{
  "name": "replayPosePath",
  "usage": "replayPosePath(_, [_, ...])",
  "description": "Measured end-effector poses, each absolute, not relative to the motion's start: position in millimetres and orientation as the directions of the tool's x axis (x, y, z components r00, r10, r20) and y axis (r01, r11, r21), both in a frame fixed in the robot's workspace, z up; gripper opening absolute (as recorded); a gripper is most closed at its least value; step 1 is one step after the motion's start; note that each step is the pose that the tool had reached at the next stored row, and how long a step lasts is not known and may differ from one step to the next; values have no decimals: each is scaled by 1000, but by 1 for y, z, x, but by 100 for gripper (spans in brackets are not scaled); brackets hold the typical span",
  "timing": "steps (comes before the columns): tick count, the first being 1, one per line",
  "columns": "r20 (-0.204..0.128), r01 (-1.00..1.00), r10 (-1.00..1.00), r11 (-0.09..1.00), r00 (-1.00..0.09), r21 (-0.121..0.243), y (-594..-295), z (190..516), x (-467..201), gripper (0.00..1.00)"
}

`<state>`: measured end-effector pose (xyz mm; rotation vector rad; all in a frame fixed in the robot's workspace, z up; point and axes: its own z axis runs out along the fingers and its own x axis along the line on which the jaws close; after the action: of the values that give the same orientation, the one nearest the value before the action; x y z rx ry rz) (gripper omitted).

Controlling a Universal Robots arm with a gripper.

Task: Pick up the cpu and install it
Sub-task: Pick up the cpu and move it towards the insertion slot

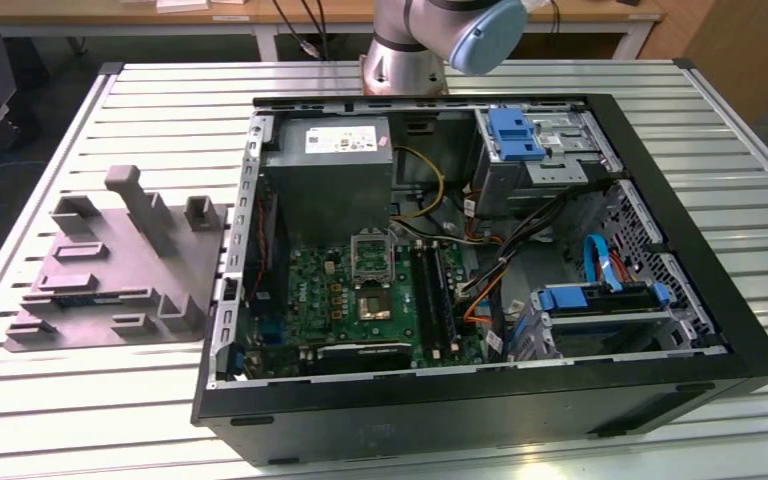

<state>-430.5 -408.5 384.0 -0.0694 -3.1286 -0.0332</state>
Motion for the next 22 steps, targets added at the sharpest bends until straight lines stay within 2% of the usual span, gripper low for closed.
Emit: replayPosePath(22, [13, 44, 44, 999, -999, 21, -409, 384, -426, 47])
